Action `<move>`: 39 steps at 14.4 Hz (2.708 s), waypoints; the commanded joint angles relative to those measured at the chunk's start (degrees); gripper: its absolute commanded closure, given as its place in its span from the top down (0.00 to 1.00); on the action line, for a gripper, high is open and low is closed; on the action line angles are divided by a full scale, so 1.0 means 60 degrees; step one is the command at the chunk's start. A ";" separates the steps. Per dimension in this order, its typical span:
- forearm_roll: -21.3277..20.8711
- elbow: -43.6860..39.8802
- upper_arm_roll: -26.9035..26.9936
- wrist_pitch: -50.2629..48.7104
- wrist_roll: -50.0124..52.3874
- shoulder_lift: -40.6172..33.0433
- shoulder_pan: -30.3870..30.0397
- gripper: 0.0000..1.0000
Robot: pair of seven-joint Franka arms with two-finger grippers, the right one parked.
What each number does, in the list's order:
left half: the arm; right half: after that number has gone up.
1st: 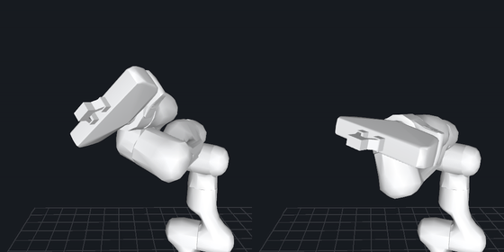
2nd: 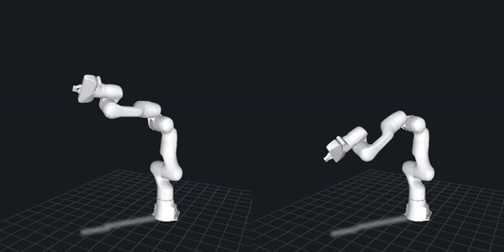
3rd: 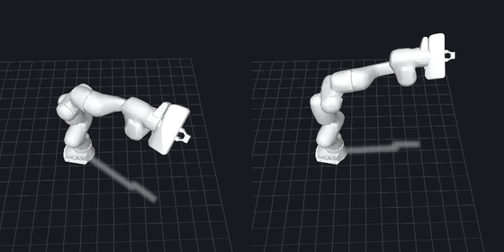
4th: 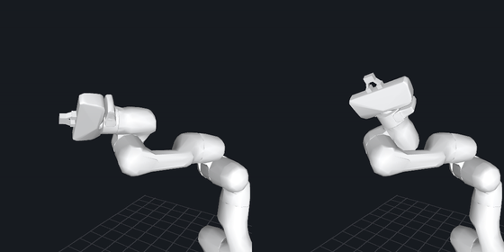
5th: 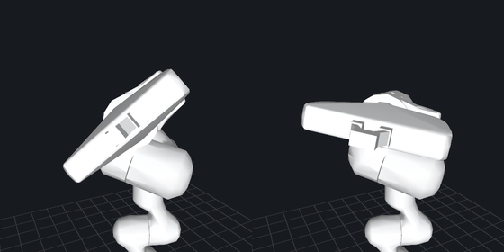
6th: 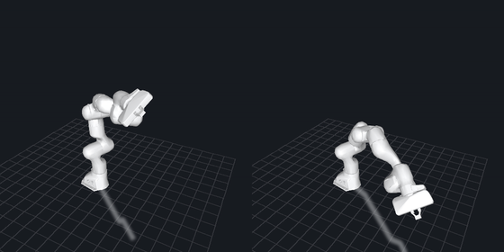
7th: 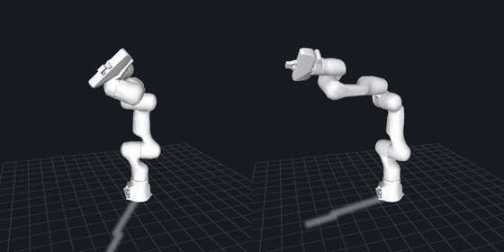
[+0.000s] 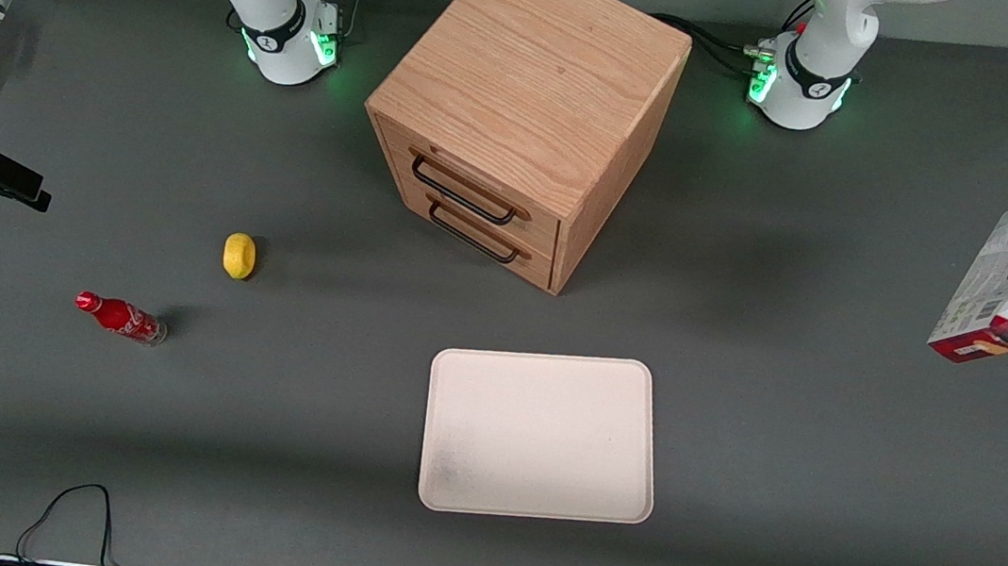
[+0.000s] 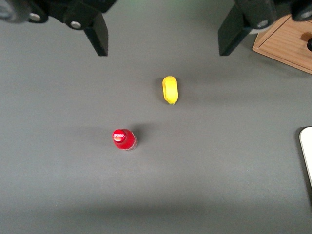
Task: Place red cookie box on tray
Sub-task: 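Lift the cookie box and carry it toward the white tray, then lower the cookie box upright onto the tray's edge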
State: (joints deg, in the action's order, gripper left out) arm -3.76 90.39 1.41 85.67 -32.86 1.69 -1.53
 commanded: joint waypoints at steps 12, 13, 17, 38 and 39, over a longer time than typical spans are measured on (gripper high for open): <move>0.0334 -0.4599 -0.2943 -0.0318 0.7271 0.4136 0.1014 0.00; 0.0246 -0.5345 -0.3033 -0.0129 0.7887 0.4940 0.1393 0.00; 0.0013 -0.6129 -0.2931 0.2063 0.9549 0.6922 0.2406 0.00; -0.0340 -0.5032 -0.2243 0.5424 1.0735 0.9006 0.2613 1.00; -0.0340 -0.5031 -0.2243 0.5424 1.0736 0.8991 0.2613 1.00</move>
State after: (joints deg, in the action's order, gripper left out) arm -4.95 58.86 -13.00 117.79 29.61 56.67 13.35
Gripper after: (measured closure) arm 0.709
